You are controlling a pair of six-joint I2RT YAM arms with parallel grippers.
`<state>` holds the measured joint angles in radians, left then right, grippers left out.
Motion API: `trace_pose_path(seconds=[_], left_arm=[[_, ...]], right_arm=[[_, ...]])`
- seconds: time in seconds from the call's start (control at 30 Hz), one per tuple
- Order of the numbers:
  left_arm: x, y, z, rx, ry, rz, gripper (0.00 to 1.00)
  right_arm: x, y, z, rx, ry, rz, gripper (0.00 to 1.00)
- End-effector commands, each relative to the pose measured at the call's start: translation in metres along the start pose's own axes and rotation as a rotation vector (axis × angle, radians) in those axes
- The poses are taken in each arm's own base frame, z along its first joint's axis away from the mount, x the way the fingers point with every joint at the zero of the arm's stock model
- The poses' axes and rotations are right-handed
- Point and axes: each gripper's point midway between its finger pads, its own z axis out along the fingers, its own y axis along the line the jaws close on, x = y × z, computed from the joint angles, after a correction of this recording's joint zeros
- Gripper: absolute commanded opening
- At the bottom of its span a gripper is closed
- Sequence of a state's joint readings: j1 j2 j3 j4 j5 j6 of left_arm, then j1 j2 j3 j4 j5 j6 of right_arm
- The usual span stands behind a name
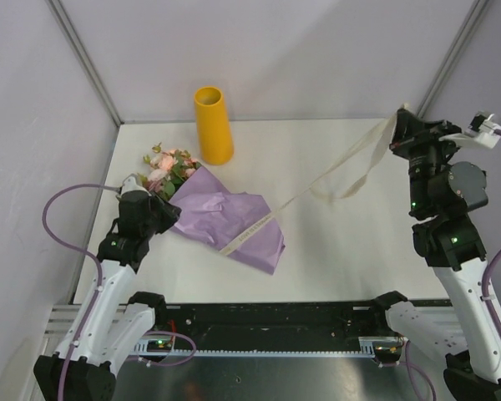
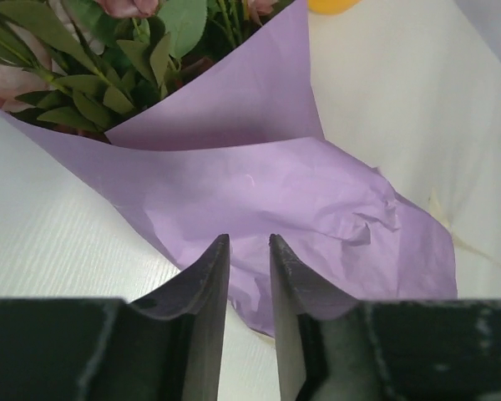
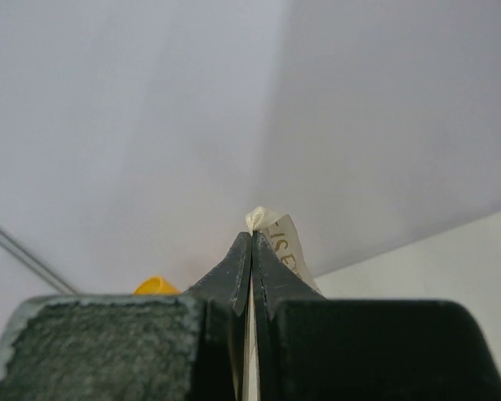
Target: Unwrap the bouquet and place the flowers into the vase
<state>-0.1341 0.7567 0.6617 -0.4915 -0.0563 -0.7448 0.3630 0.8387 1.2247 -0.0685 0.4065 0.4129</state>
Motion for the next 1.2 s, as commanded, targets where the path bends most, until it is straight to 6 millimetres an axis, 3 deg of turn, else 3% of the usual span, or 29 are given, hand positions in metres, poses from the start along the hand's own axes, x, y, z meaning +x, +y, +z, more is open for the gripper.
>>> trace_pose_path(seconds=[0.0,0.17,0.4,0.67,0.77,0.93,1.03,1.17], left_arm=[[-0.010,-0.016,-0.014,0.076,0.001,0.117,0.34],[-0.004,-0.022,-0.020,0.139,0.020,0.197,0.44],[0.004,-0.013,-0.021,0.136,0.018,0.232,0.53],[0.008,-0.018,-0.028,0.183,0.015,0.249,0.62],[0.005,-0.018,-0.030,0.183,-0.001,0.248,0.75],[0.002,-0.017,-0.032,0.177,-0.019,0.251,0.97],[0.001,-0.017,-0.031,0.172,-0.023,0.253,0.99],[0.000,-0.016,-0.031,0.167,-0.023,0.255,1.00]], right_arm=[[-0.052,0.013,0.006,-0.031,-0.145,-0.055,0.00],[-0.066,0.012,0.027,-0.006,-0.205,-0.118,0.00],[-0.109,0.015,0.067,0.029,-0.314,-0.166,0.00],[-0.130,0.018,0.141,0.029,-0.340,-0.254,0.00],[-0.146,0.016,0.165,0.024,-0.377,-0.281,0.00],[-0.156,-0.010,0.209,0.049,-0.409,-0.319,0.00],[-0.160,-0.021,0.226,0.042,-0.439,-0.318,0.00],[-0.142,-0.044,0.249,0.066,-0.415,-0.311,0.00]])
